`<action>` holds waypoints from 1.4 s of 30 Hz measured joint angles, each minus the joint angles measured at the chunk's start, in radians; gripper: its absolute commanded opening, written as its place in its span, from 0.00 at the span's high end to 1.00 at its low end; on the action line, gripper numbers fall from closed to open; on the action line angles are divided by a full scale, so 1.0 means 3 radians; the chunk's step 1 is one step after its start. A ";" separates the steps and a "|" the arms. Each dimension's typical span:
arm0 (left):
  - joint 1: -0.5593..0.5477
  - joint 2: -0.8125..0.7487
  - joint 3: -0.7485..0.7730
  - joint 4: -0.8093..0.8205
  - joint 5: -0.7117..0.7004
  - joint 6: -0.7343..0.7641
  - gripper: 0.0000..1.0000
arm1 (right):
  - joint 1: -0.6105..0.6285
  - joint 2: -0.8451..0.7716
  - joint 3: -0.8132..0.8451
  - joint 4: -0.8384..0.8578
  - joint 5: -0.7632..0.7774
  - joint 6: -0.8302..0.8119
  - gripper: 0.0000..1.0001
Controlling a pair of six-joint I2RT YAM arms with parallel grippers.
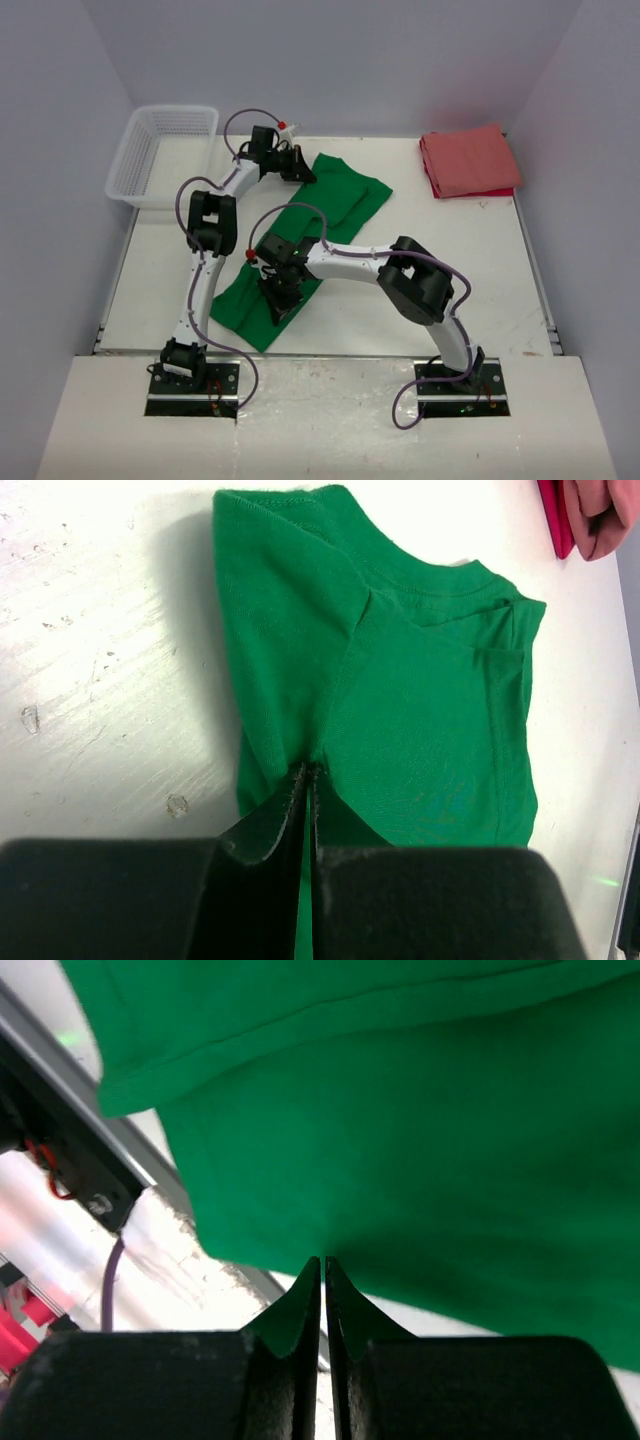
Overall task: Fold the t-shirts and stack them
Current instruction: Rotate the tshirt 90 degrees
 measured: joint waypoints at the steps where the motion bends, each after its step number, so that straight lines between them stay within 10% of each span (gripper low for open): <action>1: 0.0001 0.0001 0.0000 0.0011 0.0011 0.0000 0.96 | 0.0011 0.0041 0.0005 0.0010 -0.0005 0.0003 0.96; 42: 0.0088 0.0117 -0.0029 0.0430 -0.0036 -0.0538 0.96 | -0.0605 -0.0968 -0.1998 0.0703 0.0128 0.1631 1.00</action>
